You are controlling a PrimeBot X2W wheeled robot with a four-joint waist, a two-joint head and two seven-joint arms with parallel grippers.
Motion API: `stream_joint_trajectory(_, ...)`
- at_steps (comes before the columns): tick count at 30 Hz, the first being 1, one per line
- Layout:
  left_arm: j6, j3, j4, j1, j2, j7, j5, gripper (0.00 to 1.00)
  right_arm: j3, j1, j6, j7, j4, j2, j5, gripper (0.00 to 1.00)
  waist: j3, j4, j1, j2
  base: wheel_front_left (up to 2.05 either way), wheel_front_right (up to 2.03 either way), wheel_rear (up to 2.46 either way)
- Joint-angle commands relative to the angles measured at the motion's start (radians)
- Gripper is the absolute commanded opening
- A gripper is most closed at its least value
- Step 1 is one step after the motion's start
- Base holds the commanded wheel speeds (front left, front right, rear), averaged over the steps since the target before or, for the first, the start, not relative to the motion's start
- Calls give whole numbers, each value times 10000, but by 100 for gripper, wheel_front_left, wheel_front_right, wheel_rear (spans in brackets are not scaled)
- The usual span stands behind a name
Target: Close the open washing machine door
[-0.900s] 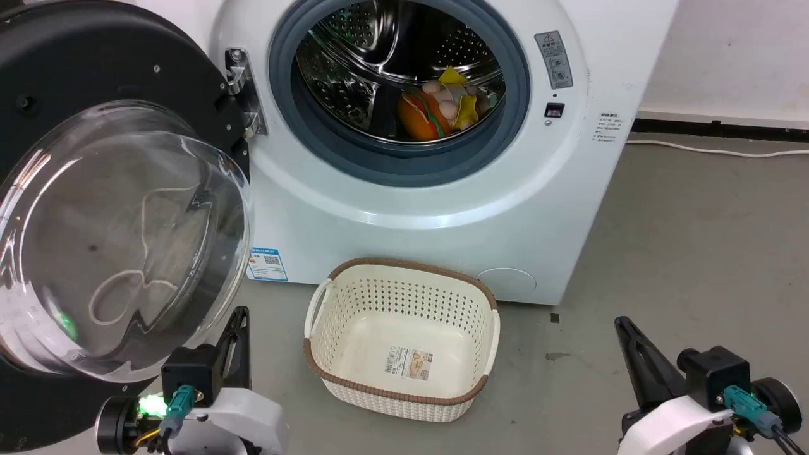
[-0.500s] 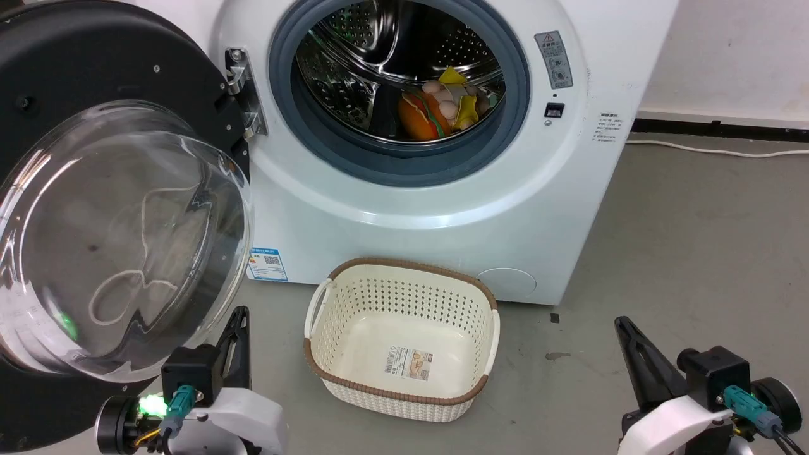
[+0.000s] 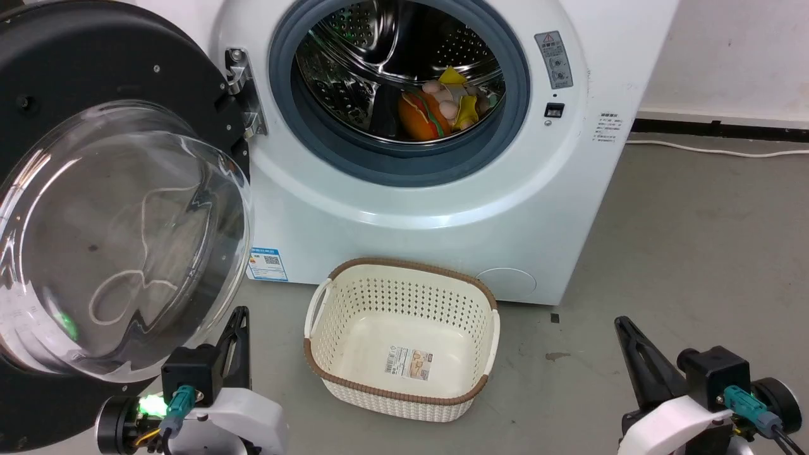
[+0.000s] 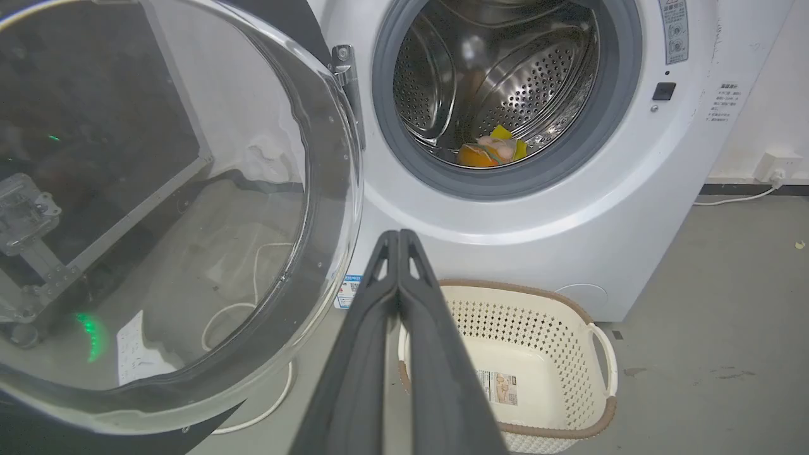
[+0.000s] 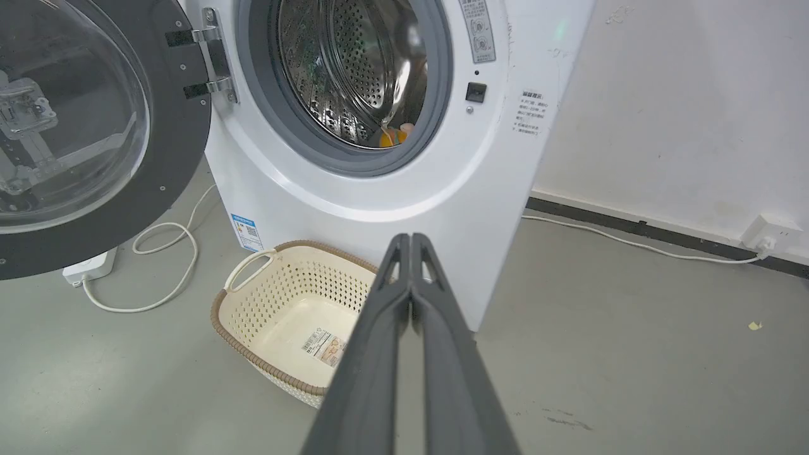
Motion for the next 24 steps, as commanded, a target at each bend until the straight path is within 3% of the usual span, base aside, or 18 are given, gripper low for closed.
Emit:
stream_joint_trajectory(1, -55, 24, -41, 139, -5, 3, 18, 0, 1, -120, 6, 7, -41, 45, -74, 0, 0, 0, -1, -1, 0, 0, 0)
stream_joint_trajectory(7, -55, 24, -41, 139, -5, 3, 18, 0, 1, -120, 6, 7, -41, 45, -74, 0, 0, 0, -1, -1, 0, 0, 0)
stream_joint_trajectory(8, 0, 0, 0, 0, 0, 0, 0, 100, -2, 0, 0, 0, 0, 0, 0, 100, 0, 0, 0, -1, 0, 0, 0)
stream_joint_trajectory(24, -79, -91, 10, 6, 6, -274, -58, 100, -219, 71, 1, -273, -69, 3, 209, 100, -13, 136, 0, -1, 0, 0, 0)
